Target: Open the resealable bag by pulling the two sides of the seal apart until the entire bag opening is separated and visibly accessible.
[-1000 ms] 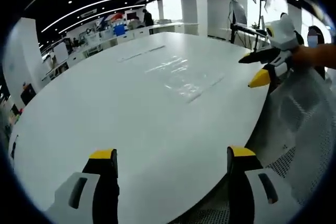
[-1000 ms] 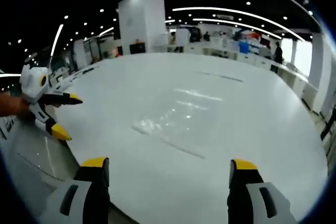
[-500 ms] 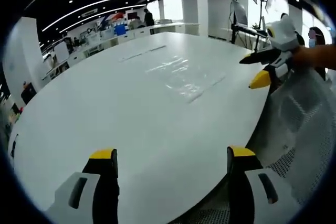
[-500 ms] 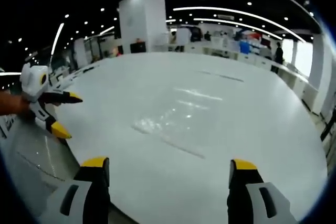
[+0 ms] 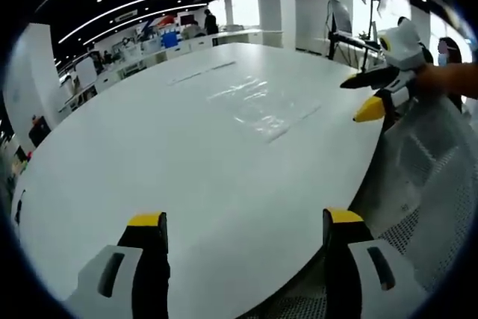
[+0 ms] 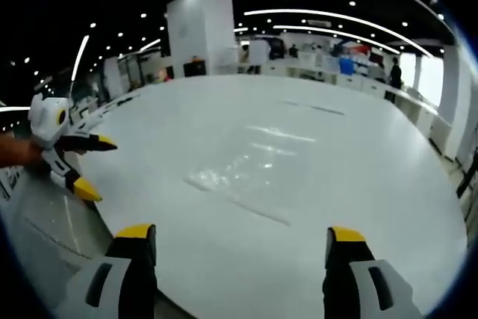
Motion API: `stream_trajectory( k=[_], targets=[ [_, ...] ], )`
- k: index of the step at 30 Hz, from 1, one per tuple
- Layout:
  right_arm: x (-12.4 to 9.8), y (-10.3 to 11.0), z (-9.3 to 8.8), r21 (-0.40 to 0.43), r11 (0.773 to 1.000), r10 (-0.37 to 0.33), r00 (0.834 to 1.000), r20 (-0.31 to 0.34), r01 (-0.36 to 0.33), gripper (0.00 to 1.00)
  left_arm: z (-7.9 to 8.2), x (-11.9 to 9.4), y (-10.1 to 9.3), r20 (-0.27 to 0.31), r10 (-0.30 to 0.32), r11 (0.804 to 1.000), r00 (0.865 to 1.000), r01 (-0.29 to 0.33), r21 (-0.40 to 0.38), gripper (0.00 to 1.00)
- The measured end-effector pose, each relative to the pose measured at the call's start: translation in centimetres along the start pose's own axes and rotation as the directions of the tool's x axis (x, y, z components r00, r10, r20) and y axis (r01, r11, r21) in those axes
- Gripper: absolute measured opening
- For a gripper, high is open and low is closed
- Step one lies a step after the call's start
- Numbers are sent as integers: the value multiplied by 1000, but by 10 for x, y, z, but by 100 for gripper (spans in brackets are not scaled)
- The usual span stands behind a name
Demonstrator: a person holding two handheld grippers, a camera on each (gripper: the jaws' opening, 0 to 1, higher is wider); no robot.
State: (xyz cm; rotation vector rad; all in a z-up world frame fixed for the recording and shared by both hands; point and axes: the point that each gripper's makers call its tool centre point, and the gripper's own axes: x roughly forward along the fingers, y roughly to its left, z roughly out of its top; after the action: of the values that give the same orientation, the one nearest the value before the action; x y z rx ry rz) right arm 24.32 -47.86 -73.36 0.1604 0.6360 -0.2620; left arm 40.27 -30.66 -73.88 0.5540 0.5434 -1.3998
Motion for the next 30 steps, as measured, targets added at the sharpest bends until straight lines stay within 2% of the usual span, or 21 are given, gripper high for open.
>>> stream_trajectory(
  k=[30],
  targets=[
    [3,6,-6,-5,999,34,999,-31,-34,93,-5,1,0,-25,2,1000,1000,-2,9,82]
  ],
)
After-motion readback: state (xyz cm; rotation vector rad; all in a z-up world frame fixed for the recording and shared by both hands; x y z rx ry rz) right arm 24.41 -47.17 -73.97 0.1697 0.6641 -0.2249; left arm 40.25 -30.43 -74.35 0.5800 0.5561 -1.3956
